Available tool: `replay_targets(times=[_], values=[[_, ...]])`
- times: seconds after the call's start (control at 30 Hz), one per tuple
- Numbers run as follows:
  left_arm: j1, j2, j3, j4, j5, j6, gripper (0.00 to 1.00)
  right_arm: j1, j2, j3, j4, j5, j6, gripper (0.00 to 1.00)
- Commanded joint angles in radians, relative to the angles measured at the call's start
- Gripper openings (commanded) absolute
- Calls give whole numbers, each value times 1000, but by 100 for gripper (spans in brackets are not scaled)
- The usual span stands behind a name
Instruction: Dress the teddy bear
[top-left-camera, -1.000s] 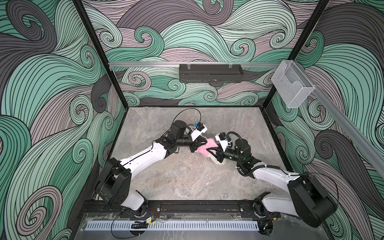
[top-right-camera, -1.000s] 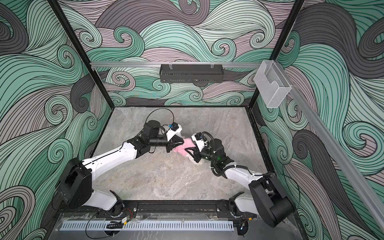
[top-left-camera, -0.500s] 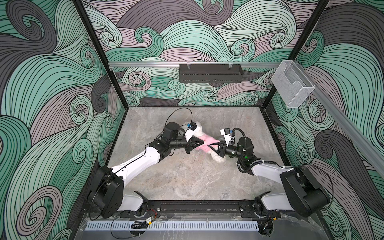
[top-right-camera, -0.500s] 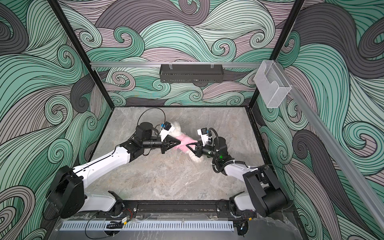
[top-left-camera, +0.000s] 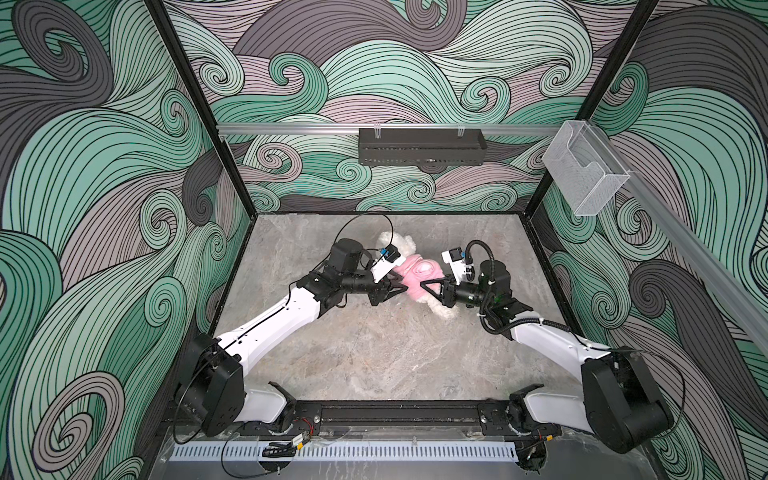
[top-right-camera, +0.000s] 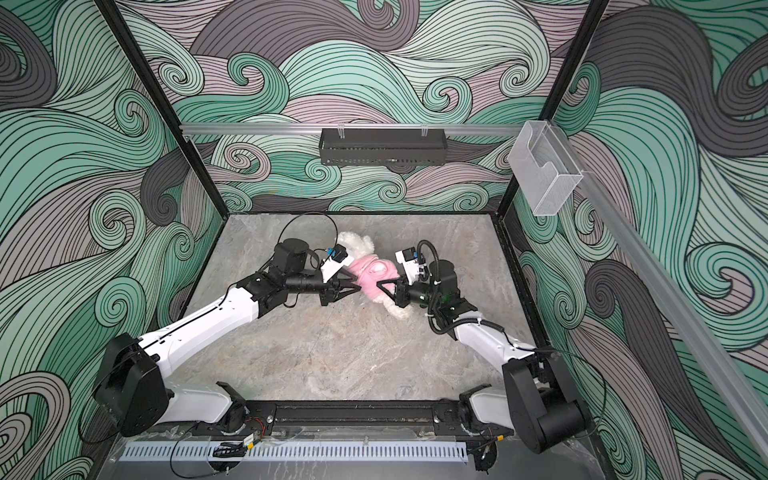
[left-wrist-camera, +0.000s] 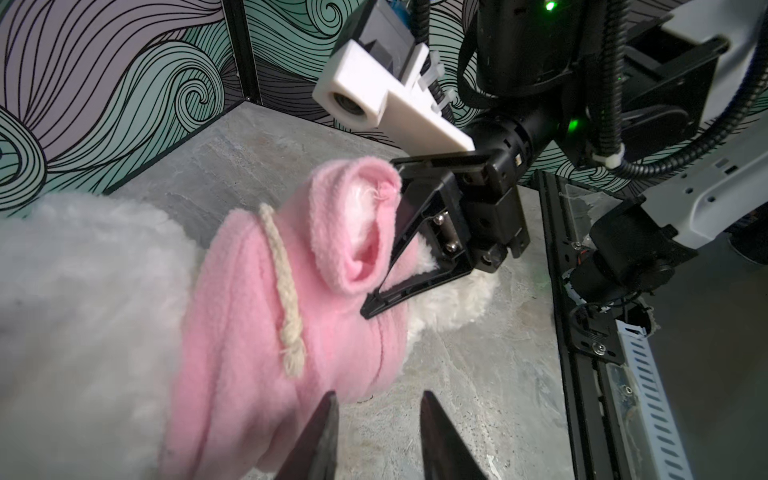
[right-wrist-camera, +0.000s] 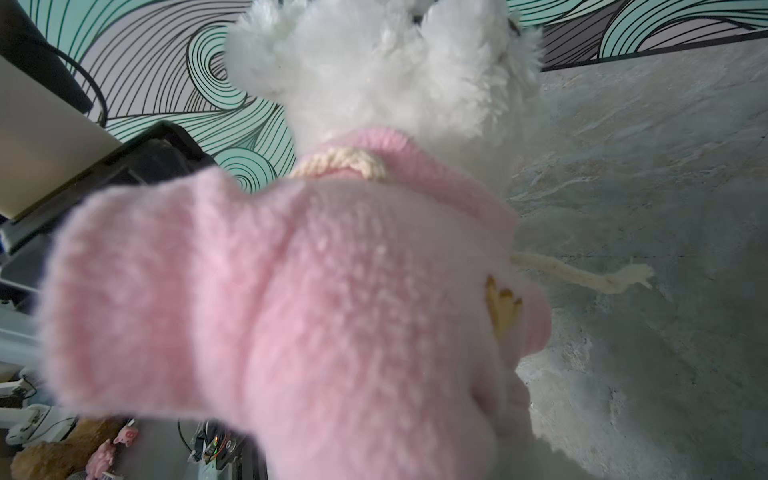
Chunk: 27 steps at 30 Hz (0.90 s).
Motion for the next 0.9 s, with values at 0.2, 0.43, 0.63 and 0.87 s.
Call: replay_targets(times=[0.2,0.43,0.63,0.87], values=[[-108,-7,144,-259,-107,406,19,72,3,60,-107,24,-168,0],[-141,56,244,-388,-251,579,16,96,27,83,-119,20,-178,0],[-140,90,269,-404,-325,603,16,102,28,88,-131,18,-191,0],[-133,119,373,-487,-304,578,20,108,36,94,-142,21,-203,0]])
